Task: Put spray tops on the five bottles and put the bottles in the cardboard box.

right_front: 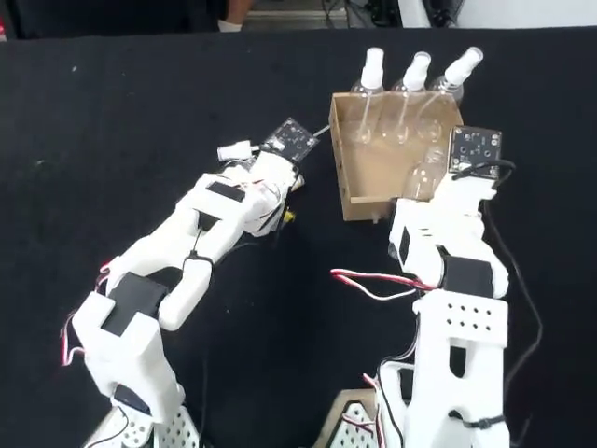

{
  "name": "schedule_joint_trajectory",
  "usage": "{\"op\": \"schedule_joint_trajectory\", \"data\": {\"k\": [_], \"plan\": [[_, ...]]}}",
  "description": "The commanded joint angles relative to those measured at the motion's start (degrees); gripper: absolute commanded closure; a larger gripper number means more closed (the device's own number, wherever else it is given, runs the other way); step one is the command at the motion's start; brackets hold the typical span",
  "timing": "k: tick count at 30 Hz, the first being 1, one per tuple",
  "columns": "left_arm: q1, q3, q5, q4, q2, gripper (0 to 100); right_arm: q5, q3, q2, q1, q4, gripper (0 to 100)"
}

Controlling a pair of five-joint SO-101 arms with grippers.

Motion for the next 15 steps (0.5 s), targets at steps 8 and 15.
{"op": "schedule_joint_trajectory", "data": {"k": [8,15], "plan": [[3.5,2.2,-0.4,6.9,-2.5,97,-0.4,0.3,-2.0,0.6,-2.5,98.8],[2.3,13.6,-0.8,17.8,-19.2,97,-0.4,0.3,-2.0,0.6,-2.5,98.8]]}}
